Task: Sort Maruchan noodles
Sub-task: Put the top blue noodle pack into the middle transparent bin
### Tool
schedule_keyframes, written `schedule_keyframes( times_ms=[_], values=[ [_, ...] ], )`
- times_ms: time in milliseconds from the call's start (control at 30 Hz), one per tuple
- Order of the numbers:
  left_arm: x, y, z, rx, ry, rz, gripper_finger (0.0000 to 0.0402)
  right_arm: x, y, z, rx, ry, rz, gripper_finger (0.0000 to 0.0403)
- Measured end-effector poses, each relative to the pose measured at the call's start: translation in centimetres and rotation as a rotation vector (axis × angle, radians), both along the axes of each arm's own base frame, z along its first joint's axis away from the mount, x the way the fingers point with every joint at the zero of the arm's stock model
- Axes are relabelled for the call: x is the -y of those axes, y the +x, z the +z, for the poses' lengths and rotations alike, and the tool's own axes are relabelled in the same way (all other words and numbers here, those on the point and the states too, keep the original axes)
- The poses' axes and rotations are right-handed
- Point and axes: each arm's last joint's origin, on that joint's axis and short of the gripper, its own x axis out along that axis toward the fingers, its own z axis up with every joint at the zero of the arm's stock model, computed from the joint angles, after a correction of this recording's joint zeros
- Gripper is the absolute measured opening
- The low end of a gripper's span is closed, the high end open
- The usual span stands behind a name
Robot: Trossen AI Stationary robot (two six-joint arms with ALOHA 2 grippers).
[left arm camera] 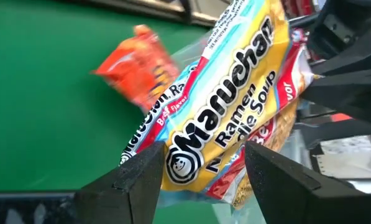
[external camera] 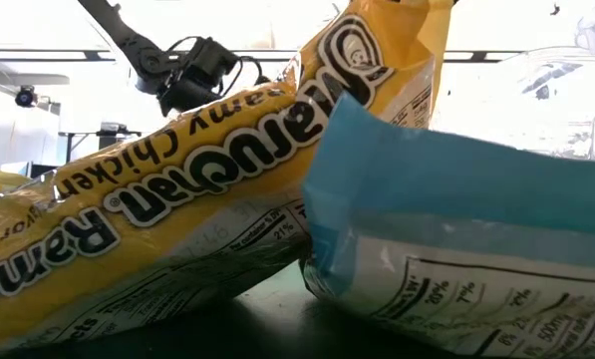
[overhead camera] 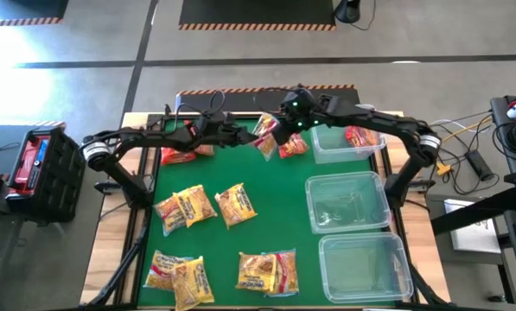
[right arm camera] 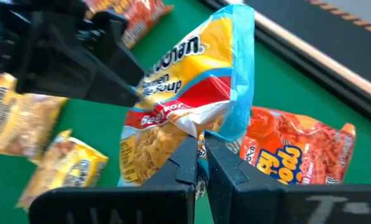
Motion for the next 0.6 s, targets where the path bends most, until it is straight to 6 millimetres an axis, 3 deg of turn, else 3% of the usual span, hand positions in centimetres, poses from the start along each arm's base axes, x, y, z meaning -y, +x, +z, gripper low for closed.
schedule_keyframes(
  times_ms=[400,600],
  values=[
    [0.9,3.2,5.4,0.124,0.158,-0.104,0.0204,-3.7,-5.0,3.7,-0.073,0.131,0.007,0.0008],
    [2.4,4.3,6.9,0.151,0.188,-0.161,0.0204,-5.8,-6.1,5.2,-0.030,0.153,0.018,0.0008]
  ],
)
